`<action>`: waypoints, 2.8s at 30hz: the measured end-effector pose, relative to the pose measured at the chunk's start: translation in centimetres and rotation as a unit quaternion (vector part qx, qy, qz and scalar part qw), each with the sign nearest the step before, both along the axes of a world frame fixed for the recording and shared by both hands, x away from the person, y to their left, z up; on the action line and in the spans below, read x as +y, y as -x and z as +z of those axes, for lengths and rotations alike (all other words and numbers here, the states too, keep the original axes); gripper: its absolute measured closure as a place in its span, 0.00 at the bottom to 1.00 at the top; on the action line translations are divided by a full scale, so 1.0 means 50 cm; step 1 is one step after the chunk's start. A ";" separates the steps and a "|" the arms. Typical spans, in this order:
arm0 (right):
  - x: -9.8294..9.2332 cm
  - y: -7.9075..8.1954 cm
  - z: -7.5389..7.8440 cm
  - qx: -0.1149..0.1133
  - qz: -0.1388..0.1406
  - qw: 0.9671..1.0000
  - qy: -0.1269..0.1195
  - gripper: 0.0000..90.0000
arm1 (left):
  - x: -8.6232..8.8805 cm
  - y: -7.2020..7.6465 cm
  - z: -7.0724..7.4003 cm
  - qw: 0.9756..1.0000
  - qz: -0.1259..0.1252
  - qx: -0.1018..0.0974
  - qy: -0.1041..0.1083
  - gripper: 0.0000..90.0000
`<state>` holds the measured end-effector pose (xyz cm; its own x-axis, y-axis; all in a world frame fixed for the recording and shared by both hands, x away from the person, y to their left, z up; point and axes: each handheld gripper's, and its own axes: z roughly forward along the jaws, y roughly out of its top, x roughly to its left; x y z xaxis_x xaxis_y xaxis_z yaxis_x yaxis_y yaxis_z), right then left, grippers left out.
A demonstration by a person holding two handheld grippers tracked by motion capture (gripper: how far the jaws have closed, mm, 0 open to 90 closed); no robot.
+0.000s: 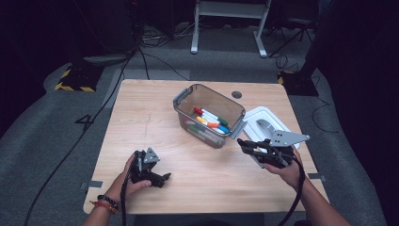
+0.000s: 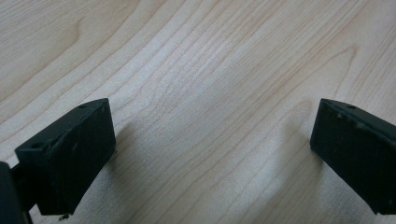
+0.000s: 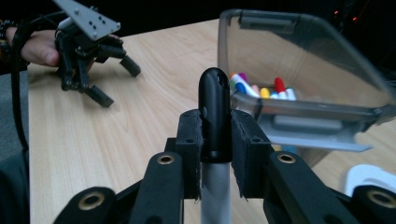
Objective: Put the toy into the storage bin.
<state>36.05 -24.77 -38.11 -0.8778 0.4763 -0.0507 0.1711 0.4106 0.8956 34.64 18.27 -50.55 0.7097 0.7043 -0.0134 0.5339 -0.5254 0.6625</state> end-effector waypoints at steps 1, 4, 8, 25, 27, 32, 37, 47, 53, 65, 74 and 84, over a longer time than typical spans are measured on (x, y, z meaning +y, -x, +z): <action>-0.002 -0.002 0.005 -0.001 -0.002 1.000 -0.003 0.83 | 0.000 0.000 0.000 1.000 0.000 0.000 0.000 0.00; 0.002 -0.016 0.027 -0.005 -0.007 1.000 -0.001 0.83 | 0.000 0.000 0.000 1.000 0.000 0.000 -0.001 0.00; 0.013 -0.039 0.050 -0.010 -0.010 1.000 -0.001 0.83 | 0.000 0.000 0.000 1.000 0.000 0.000 -0.001 0.00; 0.142 -0.136 0.140 -0.015 -0.008 0.999 0.030 0.83 | 0.000 0.000 0.000 1.000 -0.001 0.001 0.000 0.00; 0.168 -0.154 0.150 -0.016 -0.010 0.999 0.039 0.83 | 0.000 0.000 0.000 1.000 -0.001 0.001 -0.001 0.00; 0.219 -0.185 0.152 -0.003 -0.011 0.998 0.058 0.83 | 0.000 0.000 0.000 1.000 -0.001 0.001 0.000 0.00; 0.258 -0.208 0.133 0.015 -0.014 0.996 0.082 0.83 | 0.000 0.000 0.000 1.000 -0.001 0.001 -0.001 0.00; 0.317 -0.281 0.059 0.069 -0.025 0.986 0.147 0.83 | 0.000 0.000 0.000 1.000 -0.001 0.001 0.000 0.00; 0.332 -0.314 0.016 0.110 -0.027 0.974 0.194 0.83 | 0.000 0.000 0.000 1.000 -0.001 0.001 0.000 0.00; 0.349 -0.322 -0.010 0.150 -0.020 0.961 0.234 0.83 | 0.000 0.000 0.000 1.000 -0.001 0.001 -0.001 0.00; 0.318 -0.318 0.016 0.117 -0.041 0.974 0.188 0.62 | 0.000 0.000 0.000 1.000 -0.001 0.001 0.000 0.00; 0.139 -0.238 0.112 0.014 -0.040 0.995 0.088 0.50 | 0.000 0.000 0.000 1.000 -0.001 0.001 -0.001 0.00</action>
